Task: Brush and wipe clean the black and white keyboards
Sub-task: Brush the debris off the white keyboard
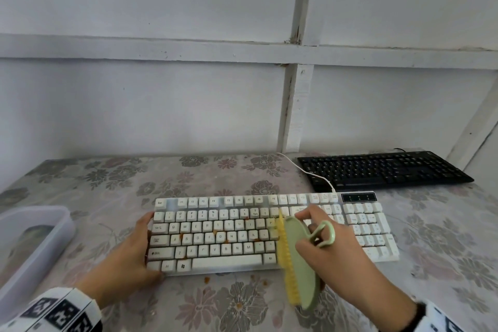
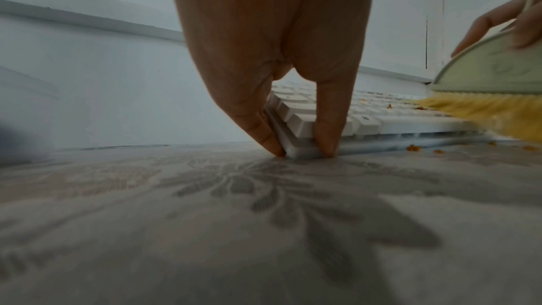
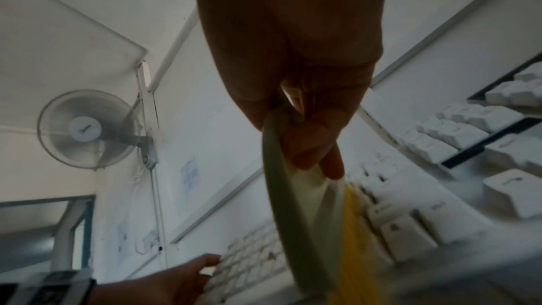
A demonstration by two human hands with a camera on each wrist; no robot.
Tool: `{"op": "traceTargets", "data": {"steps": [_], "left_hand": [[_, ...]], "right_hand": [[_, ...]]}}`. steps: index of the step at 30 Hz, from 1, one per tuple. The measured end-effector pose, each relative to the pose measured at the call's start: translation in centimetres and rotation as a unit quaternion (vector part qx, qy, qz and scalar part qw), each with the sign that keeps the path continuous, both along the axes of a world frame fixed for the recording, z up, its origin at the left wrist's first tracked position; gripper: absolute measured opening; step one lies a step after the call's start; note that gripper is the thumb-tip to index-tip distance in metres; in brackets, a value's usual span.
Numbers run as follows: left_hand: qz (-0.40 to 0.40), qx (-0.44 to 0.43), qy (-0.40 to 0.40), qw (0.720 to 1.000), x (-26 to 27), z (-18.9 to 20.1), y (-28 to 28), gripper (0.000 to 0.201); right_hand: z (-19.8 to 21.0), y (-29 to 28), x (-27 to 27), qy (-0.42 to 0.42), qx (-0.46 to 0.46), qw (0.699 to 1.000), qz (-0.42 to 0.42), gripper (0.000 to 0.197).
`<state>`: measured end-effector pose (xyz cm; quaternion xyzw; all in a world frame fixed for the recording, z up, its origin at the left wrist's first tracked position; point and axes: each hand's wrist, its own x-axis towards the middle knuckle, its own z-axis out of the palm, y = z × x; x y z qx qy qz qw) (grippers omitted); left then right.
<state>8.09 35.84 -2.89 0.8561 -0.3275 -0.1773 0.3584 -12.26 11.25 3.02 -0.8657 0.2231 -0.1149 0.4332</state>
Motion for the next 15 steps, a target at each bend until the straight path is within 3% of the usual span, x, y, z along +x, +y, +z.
{"op": "traceTargets", "data": {"steps": [2,8,15], "left_hand": [[0.001,0.001,0.002,1.000,0.0,0.0,0.0,0.088],[-0.001,0.005,0.002,1.000,0.1,0.0,0.2,0.089],[0.004,0.014,-0.003,1.000,0.1,0.0,0.0,0.090]], "right_hand": [[0.7,-0.1,-0.2,0.009,-0.003,1.000,-0.006,0.024],[2.5,-1.3,2.0,-0.087,-0.036,0.995,-0.043,0.028],[-0.5,-0.3,0.0,-0.017,0.001,1.000,-0.001,0.024]]}}
